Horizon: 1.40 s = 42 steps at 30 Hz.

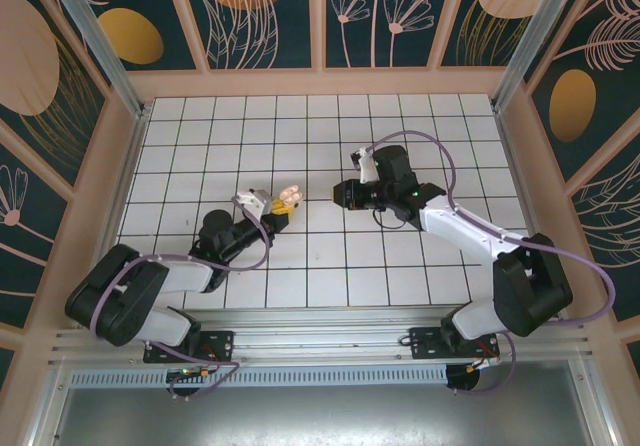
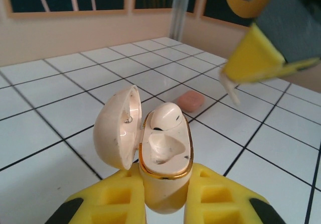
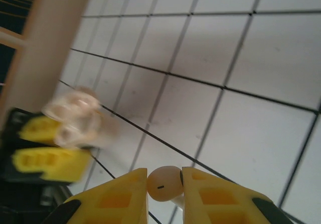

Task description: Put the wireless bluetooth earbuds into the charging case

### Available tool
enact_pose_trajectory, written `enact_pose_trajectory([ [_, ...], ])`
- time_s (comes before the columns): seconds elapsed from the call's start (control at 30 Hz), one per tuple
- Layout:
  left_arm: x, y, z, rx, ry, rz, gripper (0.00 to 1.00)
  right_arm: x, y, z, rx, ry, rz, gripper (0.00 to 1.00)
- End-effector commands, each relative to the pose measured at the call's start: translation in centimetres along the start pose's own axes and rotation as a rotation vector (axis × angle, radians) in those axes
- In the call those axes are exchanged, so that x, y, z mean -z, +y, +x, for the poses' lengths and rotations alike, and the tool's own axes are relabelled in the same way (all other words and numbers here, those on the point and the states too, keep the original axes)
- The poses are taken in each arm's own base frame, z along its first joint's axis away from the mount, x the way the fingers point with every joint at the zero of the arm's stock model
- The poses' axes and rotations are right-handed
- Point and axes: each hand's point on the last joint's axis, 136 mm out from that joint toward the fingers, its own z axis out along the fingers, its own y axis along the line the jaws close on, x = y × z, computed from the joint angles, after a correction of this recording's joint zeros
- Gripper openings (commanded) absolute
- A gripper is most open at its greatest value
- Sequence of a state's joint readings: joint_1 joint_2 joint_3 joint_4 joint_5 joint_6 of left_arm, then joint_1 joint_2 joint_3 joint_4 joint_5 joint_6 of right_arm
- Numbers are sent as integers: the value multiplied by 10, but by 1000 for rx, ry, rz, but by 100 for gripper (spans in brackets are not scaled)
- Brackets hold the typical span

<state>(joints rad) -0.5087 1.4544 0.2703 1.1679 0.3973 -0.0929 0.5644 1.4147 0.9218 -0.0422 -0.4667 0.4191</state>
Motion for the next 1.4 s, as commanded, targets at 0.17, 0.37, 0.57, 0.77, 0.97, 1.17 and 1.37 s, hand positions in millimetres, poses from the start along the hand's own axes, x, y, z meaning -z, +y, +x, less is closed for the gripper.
enact_pose_trajectory([
  [0.17, -27, -22, -32, -161, -136, 85, 10, 19, 47, -29, 99, -175, -201, 21],
  [0.37, -37, -26, -32, -170, -141, 84, 10, 26, 70, -30, 132, -246, -293, 21],
  [0.57, -41, -27, -35, -156, -145, 82, 9, 24, 81, -27, 156, -276, -325, 21],
  [0.77, -43, -29, -40, -136, -154, 93, 9, 18, 82, -25, 148, -284, -327, 21],
  [0.97, -45, -31, -45, -125, -164, 95, 9, 11, 82, -24, 143, -287, -325, 21],
  [1.17, -45, -31, -50, -111, -182, 97, 9, 5, 80, -22, 139, -287, -317, 21],
  [1.37, -43, -32, -56, -101, -202, 98, 9, 0, 75, -19, 135, -286, -302, 21],
])
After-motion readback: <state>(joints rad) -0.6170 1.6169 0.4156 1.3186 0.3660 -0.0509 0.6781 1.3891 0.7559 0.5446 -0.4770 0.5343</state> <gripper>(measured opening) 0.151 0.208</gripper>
